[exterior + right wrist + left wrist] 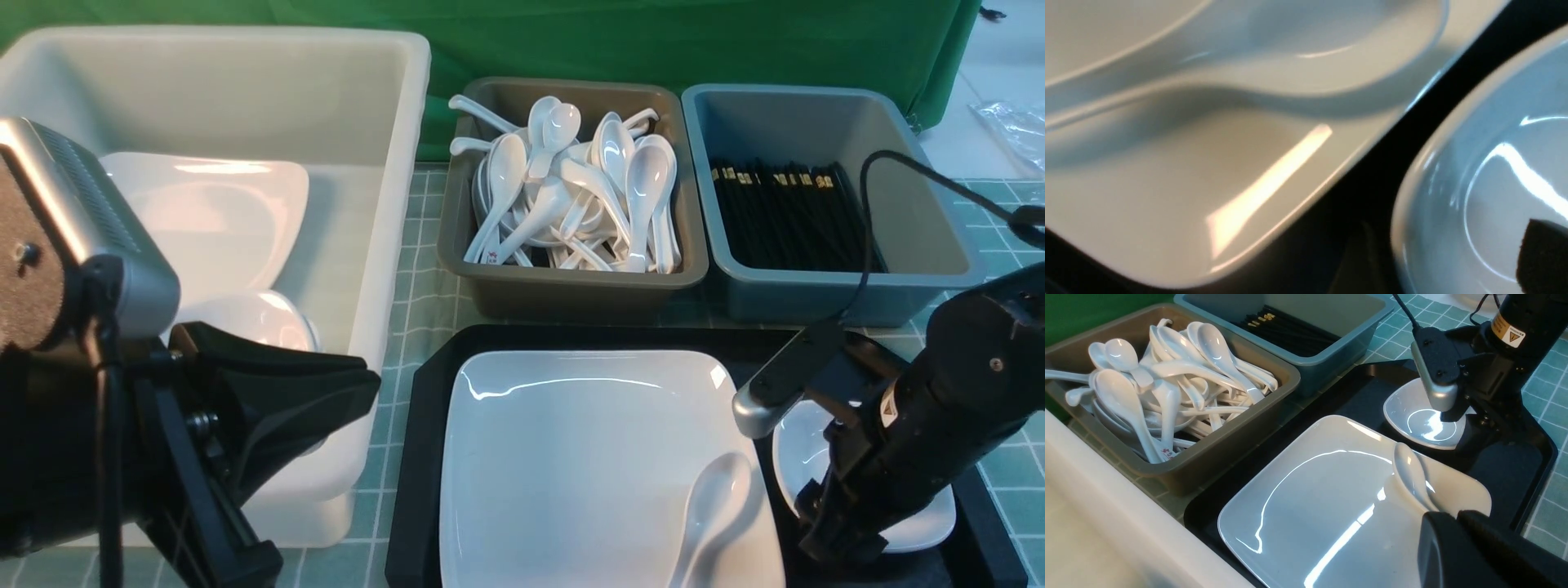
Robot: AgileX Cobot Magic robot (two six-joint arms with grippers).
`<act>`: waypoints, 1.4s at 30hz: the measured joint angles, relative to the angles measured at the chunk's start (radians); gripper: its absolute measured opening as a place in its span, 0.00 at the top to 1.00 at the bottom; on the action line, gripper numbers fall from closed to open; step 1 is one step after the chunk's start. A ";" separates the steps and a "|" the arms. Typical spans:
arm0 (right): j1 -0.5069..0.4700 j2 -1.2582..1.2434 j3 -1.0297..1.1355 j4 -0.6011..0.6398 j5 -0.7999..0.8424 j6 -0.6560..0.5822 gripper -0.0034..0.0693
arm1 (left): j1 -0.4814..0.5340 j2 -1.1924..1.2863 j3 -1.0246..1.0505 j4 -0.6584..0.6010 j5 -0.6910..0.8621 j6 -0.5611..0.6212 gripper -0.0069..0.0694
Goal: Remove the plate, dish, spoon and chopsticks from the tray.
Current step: Use the right arm to grab a small plate from the dinner plate, then use the right arm to put the small plate into the large storage box on the left
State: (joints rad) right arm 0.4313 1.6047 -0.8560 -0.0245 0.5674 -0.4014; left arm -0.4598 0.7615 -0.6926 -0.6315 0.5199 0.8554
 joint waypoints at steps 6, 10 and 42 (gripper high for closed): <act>0.000 0.073 0.000 -0.002 -0.017 -0.038 0.28 | 0.000 0.000 0.000 0.000 0.013 0.000 0.89; 0.000 0.087 -0.008 -0.017 -0.019 -0.048 0.47 | 0.000 0.000 0.000 0.000 0.017 0.001 0.89; 0.670 0.169 -0.967 -0.028 0.108 -0.305 0.86 | 0.000 -0.481 -0.131 0.820 0.495 -0.831 0.89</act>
State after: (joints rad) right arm 1.1014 1.7738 -1.8231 -0.0528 0.6752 -0.7060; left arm -0.4598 0.2800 -0.8233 0.1887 1.0148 0.0239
